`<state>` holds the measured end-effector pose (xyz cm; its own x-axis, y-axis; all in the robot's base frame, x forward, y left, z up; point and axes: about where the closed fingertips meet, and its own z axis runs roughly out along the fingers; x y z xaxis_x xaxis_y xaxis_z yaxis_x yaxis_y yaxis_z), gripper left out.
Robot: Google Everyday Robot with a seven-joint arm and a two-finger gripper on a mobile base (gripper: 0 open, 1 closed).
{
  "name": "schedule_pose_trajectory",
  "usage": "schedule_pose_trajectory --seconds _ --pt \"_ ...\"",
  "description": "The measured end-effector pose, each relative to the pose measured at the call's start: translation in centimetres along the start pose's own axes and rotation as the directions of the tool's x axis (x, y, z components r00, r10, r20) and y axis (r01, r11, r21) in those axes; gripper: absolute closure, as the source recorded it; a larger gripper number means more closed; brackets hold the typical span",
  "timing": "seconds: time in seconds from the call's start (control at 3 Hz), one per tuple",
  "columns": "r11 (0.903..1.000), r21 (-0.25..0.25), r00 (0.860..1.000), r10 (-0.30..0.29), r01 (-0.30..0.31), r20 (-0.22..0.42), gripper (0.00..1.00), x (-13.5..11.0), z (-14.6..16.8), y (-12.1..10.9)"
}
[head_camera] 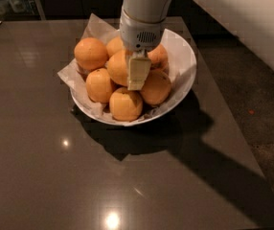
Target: Pick orange from white bowl
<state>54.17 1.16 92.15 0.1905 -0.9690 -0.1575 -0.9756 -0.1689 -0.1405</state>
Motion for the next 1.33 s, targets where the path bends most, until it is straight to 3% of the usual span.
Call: schedule_pose_trajectory --seconds 0.33,0.67,1.33 --pt "0.9977 0.067 0.997 0.003 -0.008 0.071 1.00 0.4 -3.2 2.0" --pt "0.9894 0.144 0.990 0.003 -0.023 0.142 1.00 1.1 -7.4 5.1" --pt "0.9889 0.147 0.985 -0.003 -0.022 0.173 1.00 0.7 -8.8 6.3"
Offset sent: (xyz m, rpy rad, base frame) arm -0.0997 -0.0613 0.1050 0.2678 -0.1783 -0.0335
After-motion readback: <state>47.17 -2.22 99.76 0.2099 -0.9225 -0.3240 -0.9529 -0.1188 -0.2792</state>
